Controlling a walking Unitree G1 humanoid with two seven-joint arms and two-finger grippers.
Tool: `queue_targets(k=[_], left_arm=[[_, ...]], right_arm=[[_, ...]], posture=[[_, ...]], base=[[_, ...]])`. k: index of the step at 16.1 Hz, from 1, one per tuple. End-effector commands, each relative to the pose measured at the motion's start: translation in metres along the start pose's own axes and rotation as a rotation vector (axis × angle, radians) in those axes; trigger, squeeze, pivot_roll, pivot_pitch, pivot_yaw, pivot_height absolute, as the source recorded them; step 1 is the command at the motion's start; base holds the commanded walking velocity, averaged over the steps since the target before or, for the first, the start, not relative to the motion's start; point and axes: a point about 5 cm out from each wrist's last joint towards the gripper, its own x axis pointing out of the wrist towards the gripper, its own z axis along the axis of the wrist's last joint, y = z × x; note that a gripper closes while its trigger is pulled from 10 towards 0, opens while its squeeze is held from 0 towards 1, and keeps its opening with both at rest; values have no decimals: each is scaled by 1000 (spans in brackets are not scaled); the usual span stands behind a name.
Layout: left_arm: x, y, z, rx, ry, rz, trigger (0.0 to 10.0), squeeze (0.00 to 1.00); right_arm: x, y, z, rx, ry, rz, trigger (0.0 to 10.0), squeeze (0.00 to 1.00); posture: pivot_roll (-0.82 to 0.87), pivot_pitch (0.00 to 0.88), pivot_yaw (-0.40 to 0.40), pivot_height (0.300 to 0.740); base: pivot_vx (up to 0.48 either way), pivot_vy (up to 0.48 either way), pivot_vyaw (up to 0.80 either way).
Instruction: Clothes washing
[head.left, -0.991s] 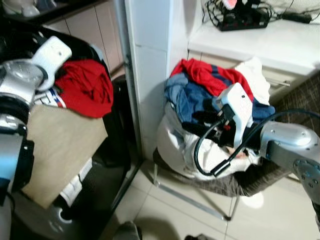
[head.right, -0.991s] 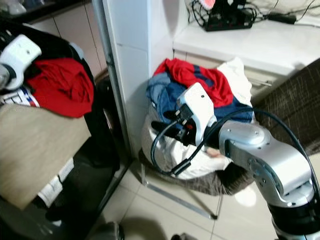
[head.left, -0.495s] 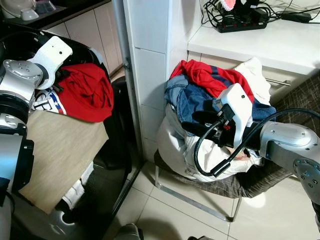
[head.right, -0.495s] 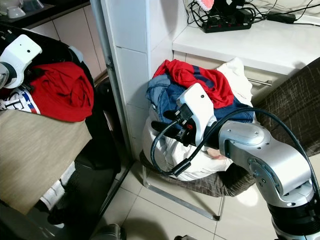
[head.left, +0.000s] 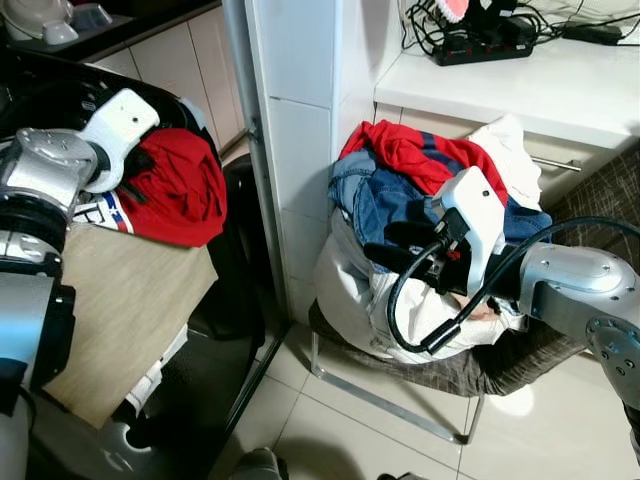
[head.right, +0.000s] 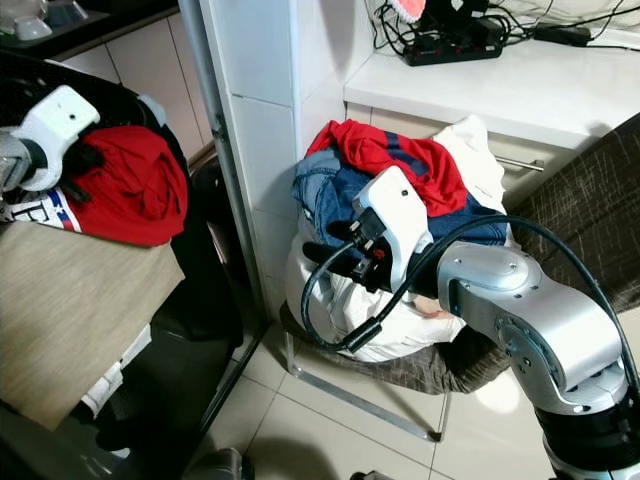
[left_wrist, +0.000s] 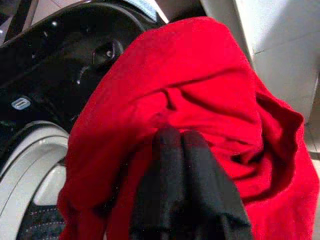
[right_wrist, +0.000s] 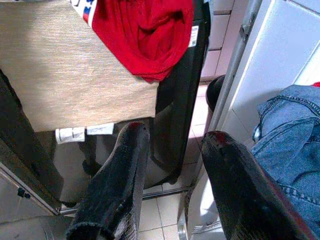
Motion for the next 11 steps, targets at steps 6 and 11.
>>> queue_targets(k=[6,11], left_arm=[[-2,0,37,-140,-297,49,0,0],[8,-60,72,-539,-629,67,10000,0]], right_arm=[[1,-1,1,-5,-17,-22,10000,0],[4,-28,16,5,-268,-508,10000,0]], posture=[[-109,0,83,740],[-111,0,82,740]], base=[[0,0,0],[0,0,0]])
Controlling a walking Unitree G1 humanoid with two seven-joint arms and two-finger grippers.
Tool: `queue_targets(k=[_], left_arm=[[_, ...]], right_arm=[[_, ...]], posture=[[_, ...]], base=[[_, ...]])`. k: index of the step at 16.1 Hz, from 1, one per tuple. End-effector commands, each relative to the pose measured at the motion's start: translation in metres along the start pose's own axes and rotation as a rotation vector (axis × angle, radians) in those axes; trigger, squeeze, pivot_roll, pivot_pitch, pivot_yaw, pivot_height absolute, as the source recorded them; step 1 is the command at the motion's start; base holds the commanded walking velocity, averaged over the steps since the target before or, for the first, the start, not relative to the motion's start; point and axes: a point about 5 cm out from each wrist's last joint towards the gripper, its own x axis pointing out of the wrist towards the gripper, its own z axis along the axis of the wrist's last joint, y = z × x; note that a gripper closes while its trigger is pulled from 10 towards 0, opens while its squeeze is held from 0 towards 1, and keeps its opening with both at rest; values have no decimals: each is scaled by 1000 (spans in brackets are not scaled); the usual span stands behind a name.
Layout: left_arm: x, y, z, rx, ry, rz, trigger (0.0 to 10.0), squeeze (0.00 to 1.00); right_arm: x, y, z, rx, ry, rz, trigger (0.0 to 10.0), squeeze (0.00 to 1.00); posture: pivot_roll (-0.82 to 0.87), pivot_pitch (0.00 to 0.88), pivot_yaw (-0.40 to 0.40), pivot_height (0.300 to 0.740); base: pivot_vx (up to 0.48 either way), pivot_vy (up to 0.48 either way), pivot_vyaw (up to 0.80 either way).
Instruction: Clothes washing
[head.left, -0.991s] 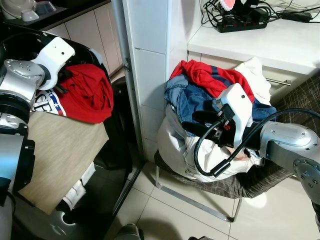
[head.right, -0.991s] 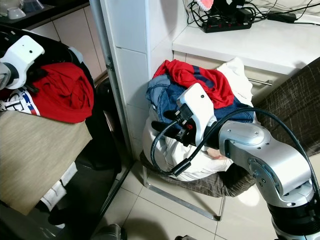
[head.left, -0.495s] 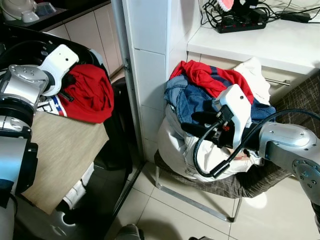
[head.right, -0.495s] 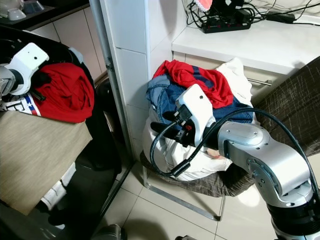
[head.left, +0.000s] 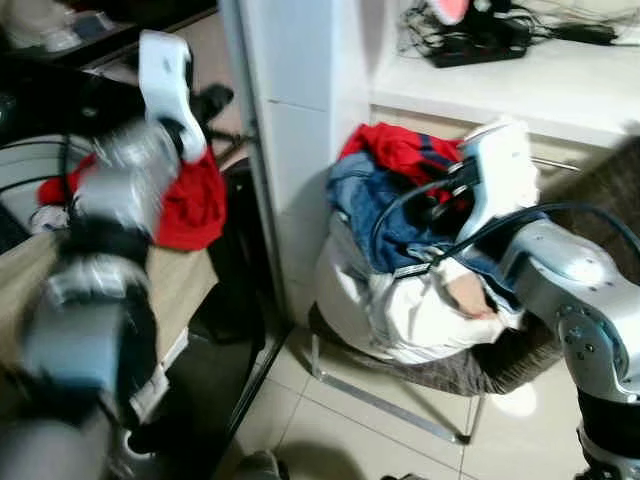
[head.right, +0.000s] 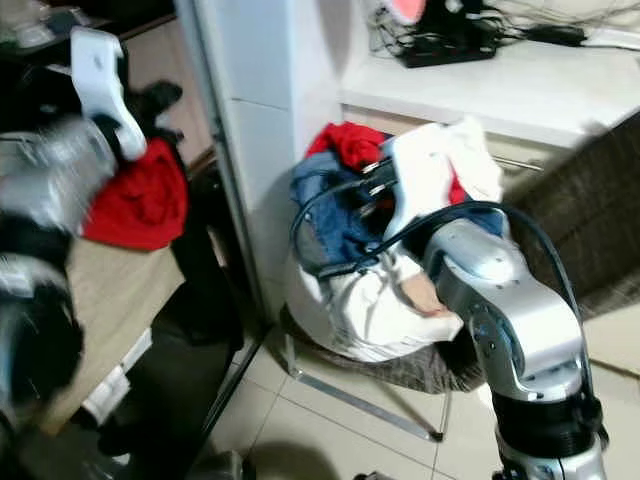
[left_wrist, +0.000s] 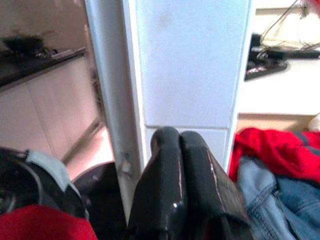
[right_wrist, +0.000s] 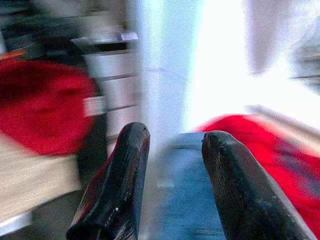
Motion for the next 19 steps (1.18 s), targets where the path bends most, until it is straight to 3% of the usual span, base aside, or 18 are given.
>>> queue_targets(k=[1,3,6,9,13,19], left_arm=[[-5,-6,9,57,-80,52,10000,0],[-19,-26,6,74,-186,12,10000,0],[-38,-54,-6,128,-178,-34,10000,0],[-61,-65,-5,105,-222,7,10000,0],[-69,-66,-7,132,-190,21,10000,0],[-70,-66,-6,124,-166,31,10000,0]], right_arm=[[-2,3,-2,-38,-26,-55,10000,0],[-7,9,-16,-42,-2,-67,10000,0],[-13,12,-34,-41,27,-89,10000,0],[-19,18,-40,-48,19,-72,10000,0],[-17,23,-41,-65,12,-22,10000,0],[-20,19,-43,-89,21,-20,10000,0]], posture=[[-111,0,81,740],[-111,0,82,740],[-109,0,78,740],[-108,0,69,740],[-98,0,60,740],[-106,0,69,740]], base=[[0,0,0],[0,0,0],[0,0,0],[180,0,142],[301,0,444],[308,0,222]])
